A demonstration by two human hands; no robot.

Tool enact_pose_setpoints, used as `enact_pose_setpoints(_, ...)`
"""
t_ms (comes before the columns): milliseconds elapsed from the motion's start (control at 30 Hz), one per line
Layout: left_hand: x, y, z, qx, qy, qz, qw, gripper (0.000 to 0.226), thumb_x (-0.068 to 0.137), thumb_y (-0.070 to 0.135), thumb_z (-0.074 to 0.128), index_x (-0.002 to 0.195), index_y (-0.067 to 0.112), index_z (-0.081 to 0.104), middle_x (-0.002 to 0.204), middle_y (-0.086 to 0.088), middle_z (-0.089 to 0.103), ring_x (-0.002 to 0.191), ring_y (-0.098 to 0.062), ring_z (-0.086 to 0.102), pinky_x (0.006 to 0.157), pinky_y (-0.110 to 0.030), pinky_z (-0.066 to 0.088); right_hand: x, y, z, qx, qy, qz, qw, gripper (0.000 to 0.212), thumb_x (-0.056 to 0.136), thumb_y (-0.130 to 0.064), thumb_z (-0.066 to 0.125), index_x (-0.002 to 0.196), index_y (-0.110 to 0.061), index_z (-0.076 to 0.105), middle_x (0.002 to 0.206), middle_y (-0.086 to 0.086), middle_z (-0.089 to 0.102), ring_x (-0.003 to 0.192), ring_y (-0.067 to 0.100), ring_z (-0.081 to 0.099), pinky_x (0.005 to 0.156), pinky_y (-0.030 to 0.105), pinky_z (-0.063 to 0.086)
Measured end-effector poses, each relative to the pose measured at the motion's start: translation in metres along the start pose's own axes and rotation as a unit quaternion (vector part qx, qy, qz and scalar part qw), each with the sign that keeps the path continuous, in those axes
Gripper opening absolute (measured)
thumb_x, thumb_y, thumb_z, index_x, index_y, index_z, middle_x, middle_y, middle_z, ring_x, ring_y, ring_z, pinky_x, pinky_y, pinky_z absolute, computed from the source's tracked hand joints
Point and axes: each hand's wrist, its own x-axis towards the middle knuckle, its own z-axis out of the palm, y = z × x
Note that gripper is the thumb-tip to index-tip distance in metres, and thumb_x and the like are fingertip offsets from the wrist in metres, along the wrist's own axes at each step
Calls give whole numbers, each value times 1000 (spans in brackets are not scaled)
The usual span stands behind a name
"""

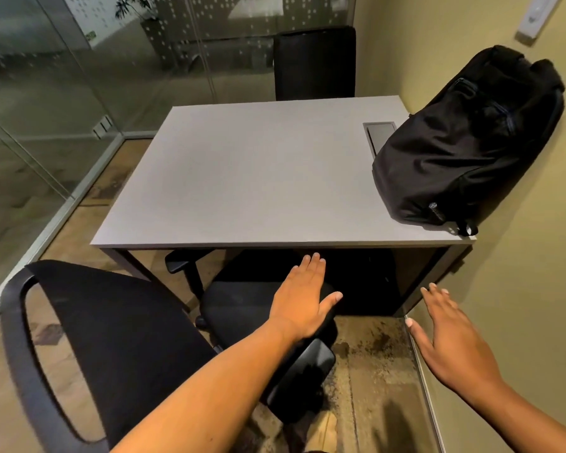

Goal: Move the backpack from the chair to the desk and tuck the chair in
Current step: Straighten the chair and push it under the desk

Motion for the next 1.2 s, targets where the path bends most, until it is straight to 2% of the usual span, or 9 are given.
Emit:
enact_pose_setpoints(100,-29,6,-8,-8,14,8,1000,80,93,67,16,152,13,14,161,-5,13,147,-16,4,116,-30,3,-25,-10,-2,10,11,4,1000,68,95,-51,43,152,-18,25,161,0,23,149,17,18,118,37,24)
enact_pose_setpoints(200,-66,9,-15,-1,15,3,1000,80,93,67,14,152,12,15,161,-5,13,147,-17,4,117,-31,5,-57,-21,2,24,11,8,1000,66,95,-50,45,150,-16,30,157,3,34,148,18,24,117,38,28)
enact_pose_setpoints(300,-108,10,-22,12,19,0,1000,83,91,69,8,152,13,11,161,-4,9,147,-14,-1,117,-29,1,-95,-35,10,38,0,1,999,61,95,-48,46,146,-15,39,151,4,45,145,20,31,115,37,30)
enact_pose_setpoints(400,-137,6,-34,10,18,-5,1000,87,88,71,4,153,13,9,162,-3,6,147,-12,-5,117,-28,-2,-122,-49,22,50,-15,-2,999,59,95,-48,46,145,-16,40,151,3,45,144,19,32,115,35,29)
enact_pose_setpoints(533,-168,-5,-56,11,33,-1,999,82,92,68,11,153,14,8,162,-2,4,147,-11,-6,117,-27,-4,-146,-74,28,70,-19,-7,997,57,95,-50,46,143,-20,44,149,1,47,144,17,33,112,34,32)
enact_pose_setpoints(700,-199,-39,-86,-7,53,13,998,79,93,67,17,153,16,7,162,1,3,146,-8,-8,119,-31,2,-172,-122,41,99,-38,-24,994,53,95,-47,48,143,-25,43,150,-4,45,144,12,31,111,31,31)
enact_pose_setpoints(900,-235,-111,-129,16,73,31,997,79,93,69,15,153,19,5,162,3,0,145,-4,-12,119,-30,0,-183,-213,56,152,-40,-53,986,51,94,-45,51,141,-25,47,149,-5,46,143,10,32,111,30,31)
enact_pose_setpoints(1067,-266,-208,-171,31,77,41,996,80,92,72,13,153,21,4,162,5,-2,145,-3,-11,119,-30,1,-188,-323,71,199,-9,-84,976,62,86,-57,36,138,-26,50,147,-10,48,142,4,31,114,28,27)
enact_pose_setpoints(1200,-281,-289,-196,51,91,42,994,78,94,69,18,153,20,10,161,3,4,146,-4,-6,119,-29,3,-188,-400,85,197,3,-125,972,65,87,-60,32,141,-26,46,146,-17,41,141,-4,24,113,14,15)
